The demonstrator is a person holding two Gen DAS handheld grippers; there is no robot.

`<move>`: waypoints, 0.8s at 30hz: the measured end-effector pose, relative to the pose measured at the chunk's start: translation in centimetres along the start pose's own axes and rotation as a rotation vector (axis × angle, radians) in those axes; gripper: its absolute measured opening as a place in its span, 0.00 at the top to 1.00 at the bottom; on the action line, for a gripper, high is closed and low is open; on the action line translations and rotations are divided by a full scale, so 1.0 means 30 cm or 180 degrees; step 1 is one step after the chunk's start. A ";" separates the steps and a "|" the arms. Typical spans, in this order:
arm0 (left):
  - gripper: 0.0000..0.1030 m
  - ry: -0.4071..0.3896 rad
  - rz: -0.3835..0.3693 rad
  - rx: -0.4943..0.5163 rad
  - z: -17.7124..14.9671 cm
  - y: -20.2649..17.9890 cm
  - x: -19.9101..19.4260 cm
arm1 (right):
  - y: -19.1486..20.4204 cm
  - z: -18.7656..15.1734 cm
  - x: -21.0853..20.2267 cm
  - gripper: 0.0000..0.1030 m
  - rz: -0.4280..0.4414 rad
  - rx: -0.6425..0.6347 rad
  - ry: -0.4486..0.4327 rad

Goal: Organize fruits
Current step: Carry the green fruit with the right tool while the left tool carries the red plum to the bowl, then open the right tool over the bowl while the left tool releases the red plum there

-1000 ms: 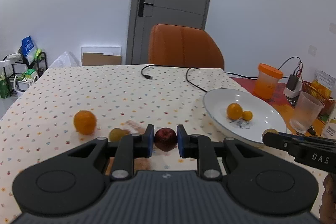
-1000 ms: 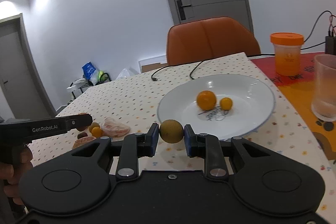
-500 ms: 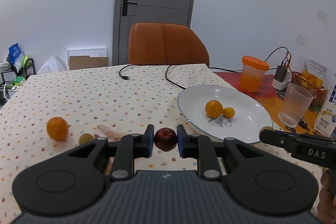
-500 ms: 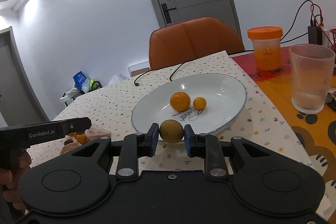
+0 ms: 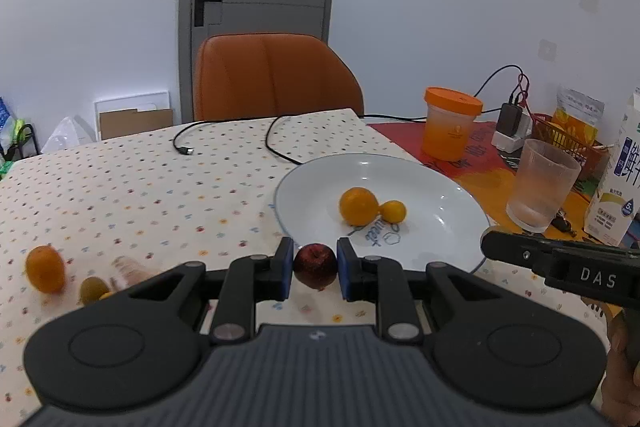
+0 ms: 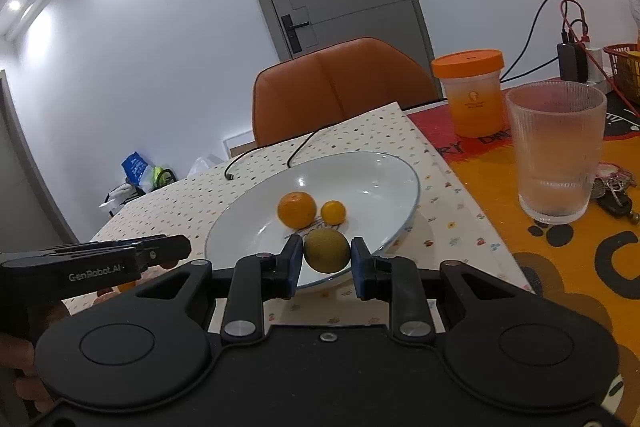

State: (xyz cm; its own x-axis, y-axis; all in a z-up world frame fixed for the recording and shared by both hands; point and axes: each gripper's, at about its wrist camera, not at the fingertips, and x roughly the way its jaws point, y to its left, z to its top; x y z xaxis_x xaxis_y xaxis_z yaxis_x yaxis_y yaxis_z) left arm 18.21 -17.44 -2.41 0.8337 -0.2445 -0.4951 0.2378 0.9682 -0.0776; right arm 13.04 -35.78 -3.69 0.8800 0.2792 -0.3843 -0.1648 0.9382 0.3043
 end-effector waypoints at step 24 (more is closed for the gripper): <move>0.67 0.0225 -0.0019 -0.0023 0.011 0.016 0.084 | 0.002 0.019 0.039 0.56 0.0013 0.0115 0.0007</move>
State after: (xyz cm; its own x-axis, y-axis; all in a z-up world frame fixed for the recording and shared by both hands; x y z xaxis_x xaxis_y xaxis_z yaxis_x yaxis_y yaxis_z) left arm 20.59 -17.62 -3.42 0.7951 -0.2461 -0.5544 0.2388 0.9672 -0.0868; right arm 14.31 -35.50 -3.63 0.8784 0.2835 -0.3848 -0.1522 0.9291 0.3372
